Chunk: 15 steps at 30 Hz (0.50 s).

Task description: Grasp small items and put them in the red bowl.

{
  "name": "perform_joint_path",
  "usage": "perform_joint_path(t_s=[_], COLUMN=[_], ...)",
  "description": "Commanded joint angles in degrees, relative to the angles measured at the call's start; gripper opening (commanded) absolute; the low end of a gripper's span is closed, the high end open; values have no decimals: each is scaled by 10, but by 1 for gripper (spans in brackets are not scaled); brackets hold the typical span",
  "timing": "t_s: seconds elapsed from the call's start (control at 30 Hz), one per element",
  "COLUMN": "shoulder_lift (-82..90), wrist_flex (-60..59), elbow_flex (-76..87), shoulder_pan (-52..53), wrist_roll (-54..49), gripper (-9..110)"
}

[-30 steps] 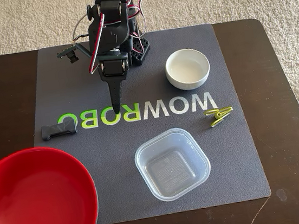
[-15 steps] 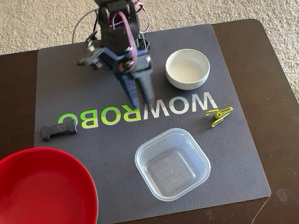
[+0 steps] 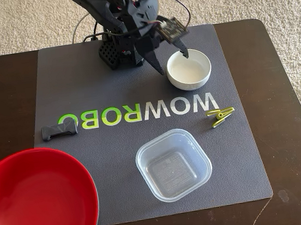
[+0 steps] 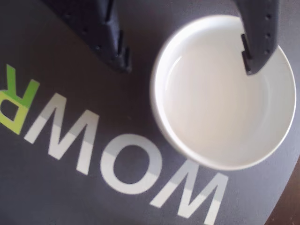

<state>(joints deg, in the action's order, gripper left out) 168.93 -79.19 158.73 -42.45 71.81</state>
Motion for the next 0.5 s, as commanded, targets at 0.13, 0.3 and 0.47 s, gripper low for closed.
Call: perform_joint_path(t_s=[0.13,0.3,0.47], shoulder_lift=[-45,54,180], wrist_flex=[62,85,75], elbow_flex=[74,126,162], shoulder_pan=[62,47,115], wrist_roll=[29,-37,-107], gripper=[32,12,0])
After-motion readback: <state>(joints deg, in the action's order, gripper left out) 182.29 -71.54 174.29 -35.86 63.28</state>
